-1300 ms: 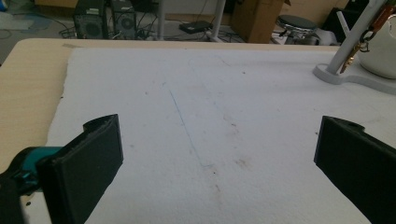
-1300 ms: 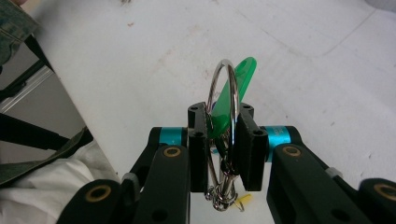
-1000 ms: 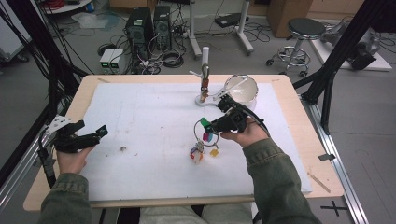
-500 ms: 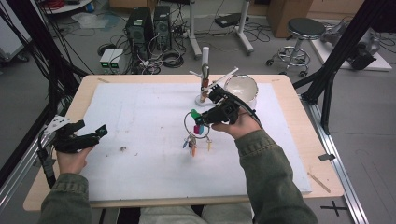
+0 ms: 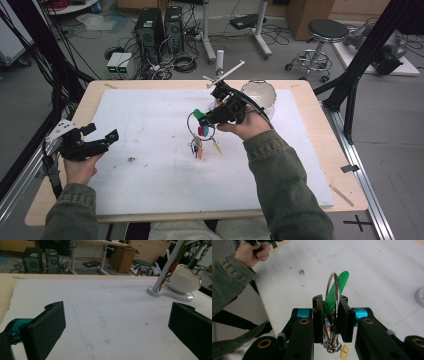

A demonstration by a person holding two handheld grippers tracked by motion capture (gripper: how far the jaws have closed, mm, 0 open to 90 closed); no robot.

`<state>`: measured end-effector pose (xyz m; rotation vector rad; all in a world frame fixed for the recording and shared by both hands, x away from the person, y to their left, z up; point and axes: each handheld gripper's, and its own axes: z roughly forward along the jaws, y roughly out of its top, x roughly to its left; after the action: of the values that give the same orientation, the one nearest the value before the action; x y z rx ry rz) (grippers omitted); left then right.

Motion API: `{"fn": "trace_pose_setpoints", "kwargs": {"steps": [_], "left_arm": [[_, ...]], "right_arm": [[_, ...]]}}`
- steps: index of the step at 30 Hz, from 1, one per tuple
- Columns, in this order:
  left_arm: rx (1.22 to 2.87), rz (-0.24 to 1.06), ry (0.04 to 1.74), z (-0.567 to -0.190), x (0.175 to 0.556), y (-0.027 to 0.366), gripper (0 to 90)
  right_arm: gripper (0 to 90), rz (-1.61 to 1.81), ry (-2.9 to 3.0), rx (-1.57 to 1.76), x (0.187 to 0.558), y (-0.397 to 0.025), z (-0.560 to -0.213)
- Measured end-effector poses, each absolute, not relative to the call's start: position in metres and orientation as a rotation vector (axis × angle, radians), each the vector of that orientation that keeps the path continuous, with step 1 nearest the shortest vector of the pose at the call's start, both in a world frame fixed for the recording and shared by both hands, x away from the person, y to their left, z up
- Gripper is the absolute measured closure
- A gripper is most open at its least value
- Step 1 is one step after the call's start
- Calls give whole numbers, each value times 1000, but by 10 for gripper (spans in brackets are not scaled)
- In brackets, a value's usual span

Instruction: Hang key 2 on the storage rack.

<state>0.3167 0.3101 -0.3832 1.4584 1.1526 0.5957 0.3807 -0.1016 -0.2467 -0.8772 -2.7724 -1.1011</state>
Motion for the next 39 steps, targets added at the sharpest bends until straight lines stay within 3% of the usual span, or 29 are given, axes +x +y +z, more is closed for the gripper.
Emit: {"fn": "trace_pose_setpoints", "kwargs": {"steps": [13, 39], "left_arm": [[1482, 549, 980, -342, 324, 276, 17], [1461, 484, 885, -299, 348, 248, 17]], "right_arm": [[772, -1120, -2785, -815, 385, -78, -236], [772, -1166, -2810, -704, 397, -40, -204]]}}
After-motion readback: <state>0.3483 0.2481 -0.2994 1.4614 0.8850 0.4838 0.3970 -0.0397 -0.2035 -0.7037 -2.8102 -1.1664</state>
